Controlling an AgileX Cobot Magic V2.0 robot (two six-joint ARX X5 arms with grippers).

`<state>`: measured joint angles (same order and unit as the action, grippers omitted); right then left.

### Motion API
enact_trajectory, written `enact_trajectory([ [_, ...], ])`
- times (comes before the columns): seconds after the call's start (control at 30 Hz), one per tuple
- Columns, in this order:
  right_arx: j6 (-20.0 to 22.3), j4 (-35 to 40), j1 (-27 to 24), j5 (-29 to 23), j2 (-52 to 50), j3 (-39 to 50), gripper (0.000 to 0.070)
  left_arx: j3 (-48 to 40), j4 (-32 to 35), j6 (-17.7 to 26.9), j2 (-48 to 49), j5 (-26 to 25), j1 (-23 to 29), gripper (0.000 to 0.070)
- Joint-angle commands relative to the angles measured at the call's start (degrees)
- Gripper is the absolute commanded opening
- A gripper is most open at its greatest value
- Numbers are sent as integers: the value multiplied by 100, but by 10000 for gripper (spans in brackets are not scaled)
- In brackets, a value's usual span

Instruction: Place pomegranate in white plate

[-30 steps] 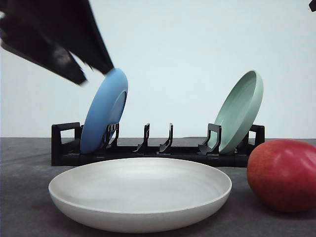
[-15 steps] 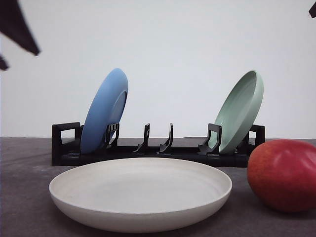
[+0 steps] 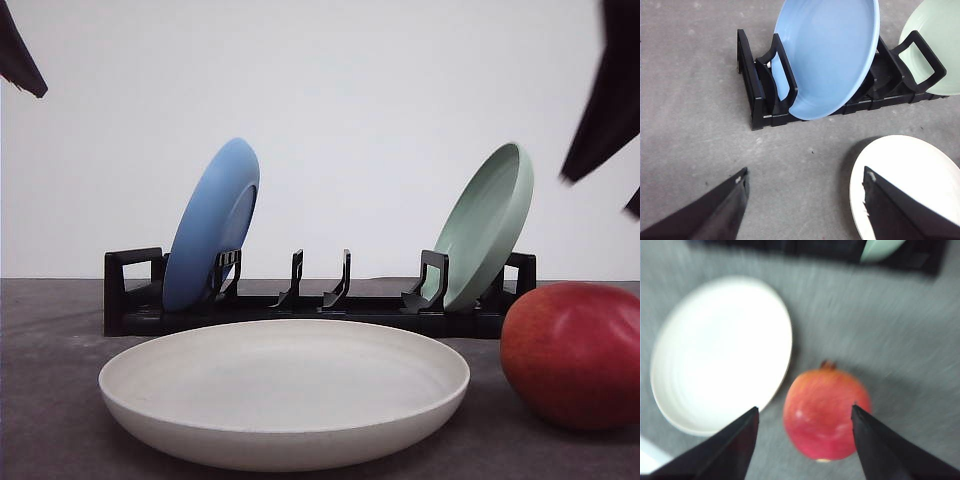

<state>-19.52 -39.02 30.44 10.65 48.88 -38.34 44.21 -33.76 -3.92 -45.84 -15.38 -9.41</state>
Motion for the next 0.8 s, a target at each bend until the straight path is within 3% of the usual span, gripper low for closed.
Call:
enact_trajectory([
  [0.0, -104, -8, 151, -159, 430, -209, 393, 105, 44, 7, -42, -35, -15, 434],
  [0.03, -100, -18, 217, -265, 632, -278, 408, 105, 44, 7, -42, -35, -15, 434],
  [0.17, -86, -9, 379, -623, 1311, -483, 586, 105, 52, 20, -46, -33, -15, 434],
  [0.23, -92, -1, 395, -665, 1541, -515, 626, 105, 55, 24, -46, -33, -15, 434],
  [0.63, -143, -33, 393, -457, 2352, -512, 625, 105, 57, 24, -50, -31, -15, 433],
  [0.77, -141, -101, 395, -451, 2500, -512, 577, 105, 66, 24, -52, -31, -15, 433],
])
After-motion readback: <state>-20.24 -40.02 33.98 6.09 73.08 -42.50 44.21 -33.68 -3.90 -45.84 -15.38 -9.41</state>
